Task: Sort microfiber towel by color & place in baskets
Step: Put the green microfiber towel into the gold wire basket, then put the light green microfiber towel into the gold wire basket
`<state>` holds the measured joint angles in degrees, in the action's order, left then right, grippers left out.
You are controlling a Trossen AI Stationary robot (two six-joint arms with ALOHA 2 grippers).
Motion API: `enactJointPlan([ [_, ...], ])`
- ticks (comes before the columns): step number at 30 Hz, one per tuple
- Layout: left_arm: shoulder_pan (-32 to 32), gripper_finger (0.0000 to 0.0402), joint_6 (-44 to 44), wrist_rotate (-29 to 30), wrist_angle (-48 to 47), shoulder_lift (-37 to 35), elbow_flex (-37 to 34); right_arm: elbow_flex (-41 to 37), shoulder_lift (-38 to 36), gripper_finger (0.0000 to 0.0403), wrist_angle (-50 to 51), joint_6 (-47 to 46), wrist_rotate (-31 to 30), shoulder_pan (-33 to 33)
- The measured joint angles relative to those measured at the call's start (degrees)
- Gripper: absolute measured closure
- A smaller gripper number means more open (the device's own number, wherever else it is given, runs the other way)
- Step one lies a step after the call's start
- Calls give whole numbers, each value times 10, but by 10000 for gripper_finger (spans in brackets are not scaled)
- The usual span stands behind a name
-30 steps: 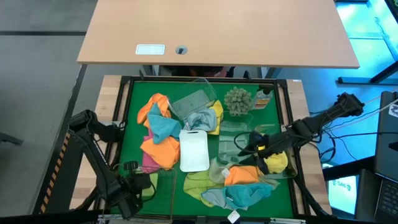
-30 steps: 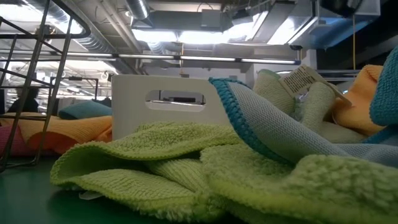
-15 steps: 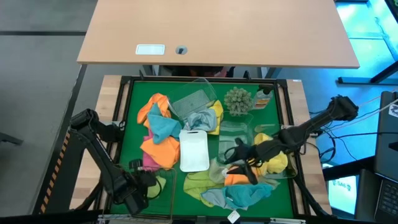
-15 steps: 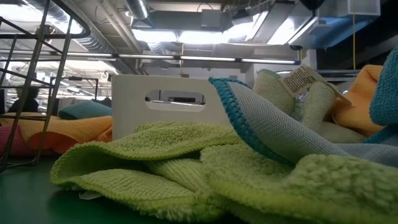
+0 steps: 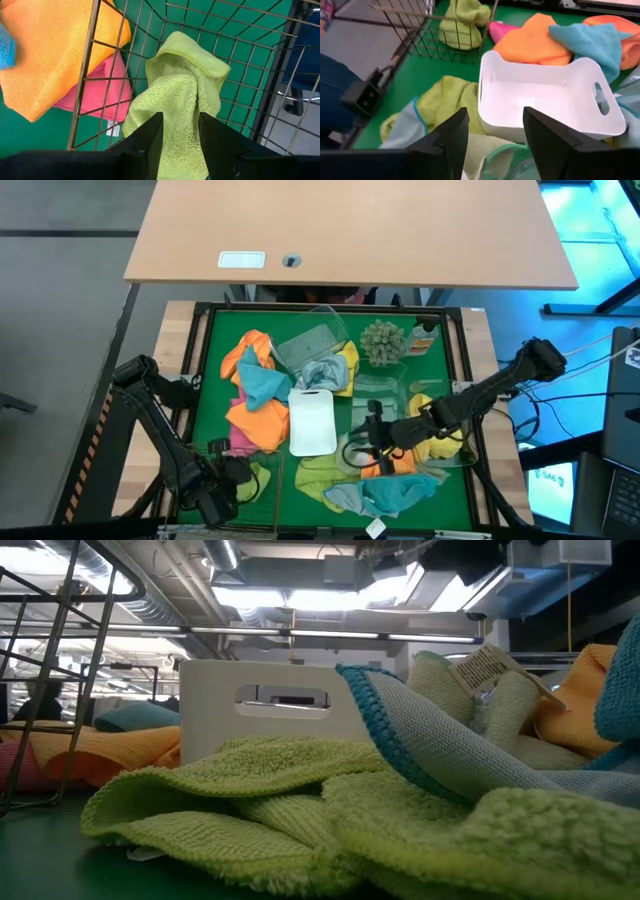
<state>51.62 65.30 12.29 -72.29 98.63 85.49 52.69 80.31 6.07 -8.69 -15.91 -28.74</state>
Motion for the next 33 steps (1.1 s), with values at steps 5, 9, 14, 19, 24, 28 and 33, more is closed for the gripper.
enactJointPlan([
  [5, 0, 283, 0, 0, 0, 0, 0, 0, 29, 217, 1, 20, -12, 0],
  [9, 0, 283, 0, 0, 0, 0, 0, 0, 51, 217, 1, 49, -34, 0],
  [14, 0, 283, 1, 0, 1, 0, 0, 0, 70, 217, 1, 61, -55, 0],
  [19, 0, 283, 2, 0, 10, 0, 0, 0, 73, 217, 6, 60, -50, -7],
  [24, 0, 283, 2, 0, 14, 0, 0, 18, 74, 217, 46, 28, -41, -20],
  [28, 0, 283, 2, 0, 15, 0, 0, 61, 74, 217, 147, -37, -42, -33],
  [33, 0, 283, 3, 1, 15, 0, 0, 103, 74, 217, 227, -100, -45, -57],
])
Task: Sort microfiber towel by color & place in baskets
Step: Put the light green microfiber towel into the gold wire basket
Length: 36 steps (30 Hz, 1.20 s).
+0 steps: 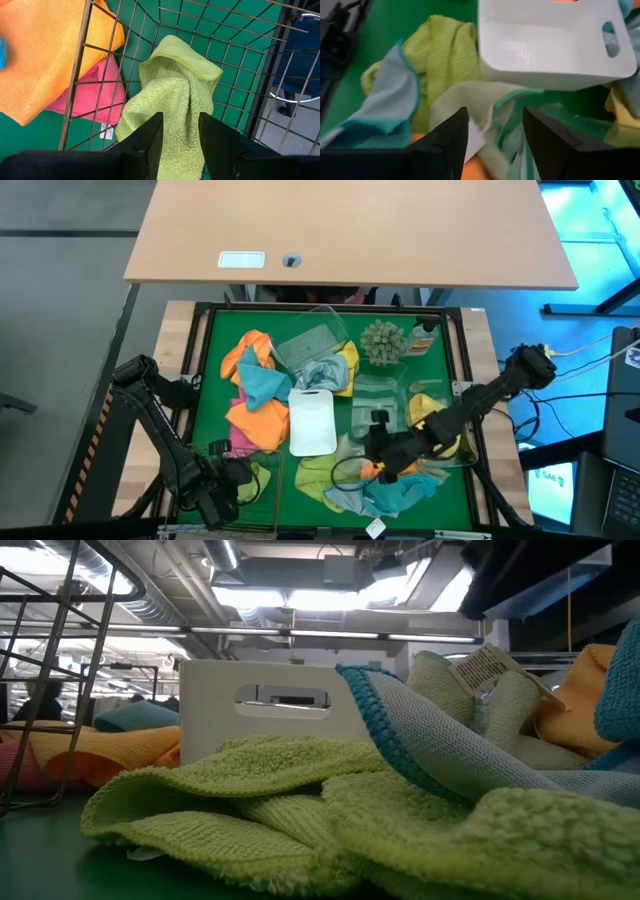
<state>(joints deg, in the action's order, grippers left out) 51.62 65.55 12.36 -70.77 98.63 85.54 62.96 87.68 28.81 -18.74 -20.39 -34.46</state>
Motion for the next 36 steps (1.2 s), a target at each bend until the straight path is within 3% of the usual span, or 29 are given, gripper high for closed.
enactJointPlan([
  [13, 0, 283, 0, 2, 1, 0, 0, 8, 42, 217, 11, -3, -7, -30],
  [20, 0, 283, 0, 2, 3, 0, 0, 8, 82, 217, 14, 10, -46, -30],
  [36, 0, 283, 0, -1, 15, 0, 0, 8, 82, 225, 23, 10, -5, -25],
])
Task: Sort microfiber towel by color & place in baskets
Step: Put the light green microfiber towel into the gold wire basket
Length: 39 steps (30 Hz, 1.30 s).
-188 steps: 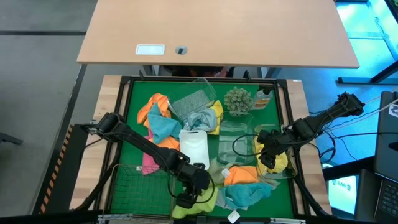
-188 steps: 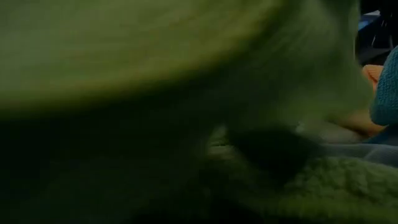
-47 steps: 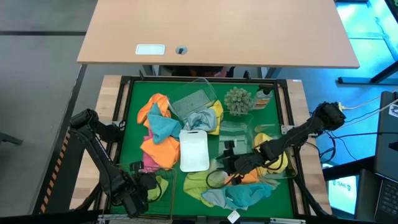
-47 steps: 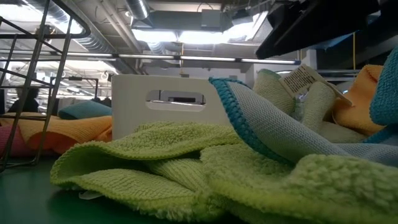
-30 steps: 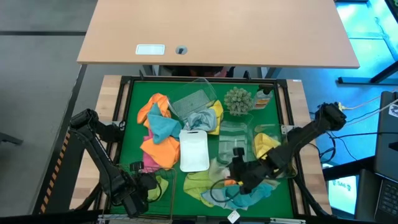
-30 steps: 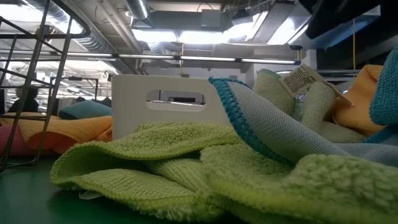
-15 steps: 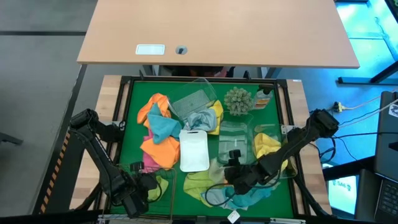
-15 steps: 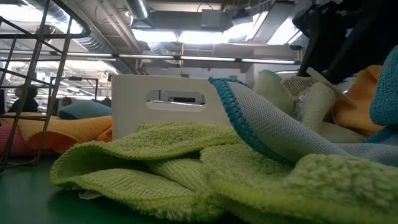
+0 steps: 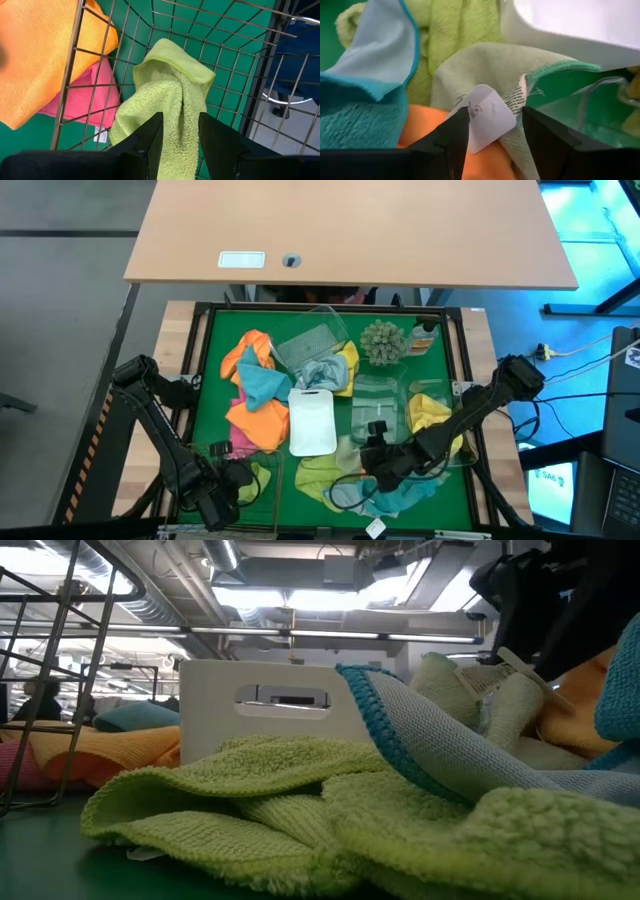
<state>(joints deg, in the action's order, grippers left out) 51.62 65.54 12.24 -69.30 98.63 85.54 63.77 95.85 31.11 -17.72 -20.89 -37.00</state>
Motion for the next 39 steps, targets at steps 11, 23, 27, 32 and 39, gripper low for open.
enactJointPlan([
  [11, 0, 283, -1, -13, 1, 0, 0, 0, 0, 379, -1, 0, 38, 4],
  [23, 0, 283, -40, 23, 47, 0, 12, 19, 0, 396, -8, 0, 40, 4],
  [27, -4, 283, -68, 56, 45, 0, 50, 72, 0, 400, 33, 14, 40, 4],
  [32, -9, 283, -113, 125, 54, -1, 95, 156, -1, 399, 101, 33, 6, 4],
  [39, -34, 283, -152, 236, 66, -1, 102, 264, -1, 401, 168, 66, -25, 4],
])
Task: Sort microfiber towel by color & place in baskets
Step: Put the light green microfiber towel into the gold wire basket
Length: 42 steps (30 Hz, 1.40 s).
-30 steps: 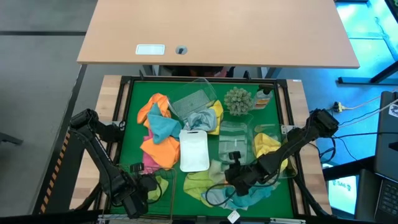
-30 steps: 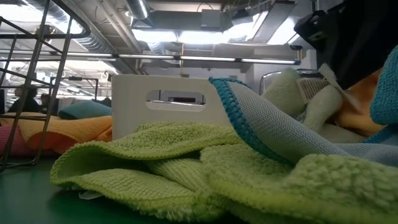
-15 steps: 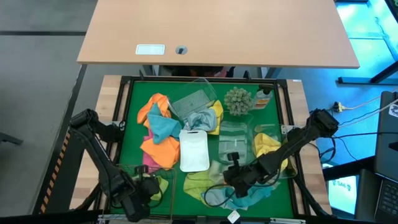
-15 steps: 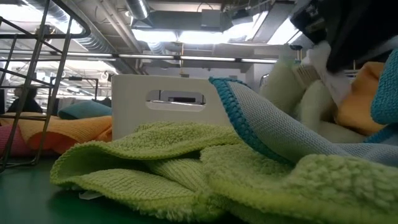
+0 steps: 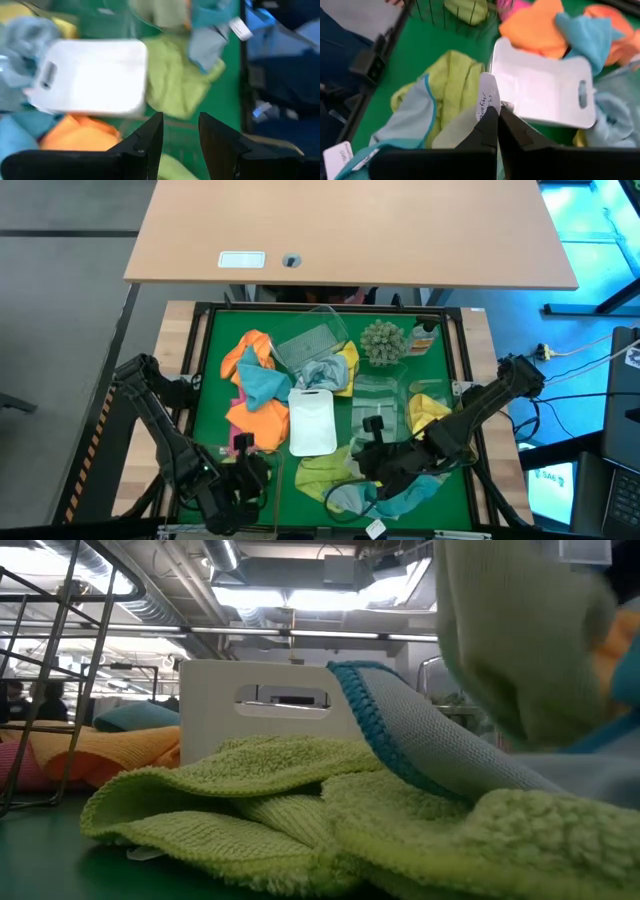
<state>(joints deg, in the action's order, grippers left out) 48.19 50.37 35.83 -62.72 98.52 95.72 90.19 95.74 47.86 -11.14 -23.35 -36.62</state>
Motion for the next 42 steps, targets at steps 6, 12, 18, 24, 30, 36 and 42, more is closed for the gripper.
enactJointPlan([
  [6, -40, 283, -6, 62, 44, 0, -18, 36, 0, 402, 4, 14, 0, -1],
  [12, -75, 283, -107, 66, 182, 0, -56, 36, 0, 402, 16, 14, 0, -1],
  [18, -107, 283, -193, 66, 324, 1, -92, 36, 0, 402, 21, 14, 0, -1],
  [24, -142, 282, -241, 1, 407, 1, -115, 36, 0, 402, 21, 14, 0, -1],
  [30, -172, 250, -240, -71, 431, 1, -130, 36, 0, 402, 21, 14, 0, -1],
  [36, -192, 213, -240, -97, 501, 1, -163, 36, 0, 402, 21, 14, 0, -1],
  [42, -205, 204, -241, -100, 567, 9, -188, 36, 0, 402, 19, 14, -2, 0],
])
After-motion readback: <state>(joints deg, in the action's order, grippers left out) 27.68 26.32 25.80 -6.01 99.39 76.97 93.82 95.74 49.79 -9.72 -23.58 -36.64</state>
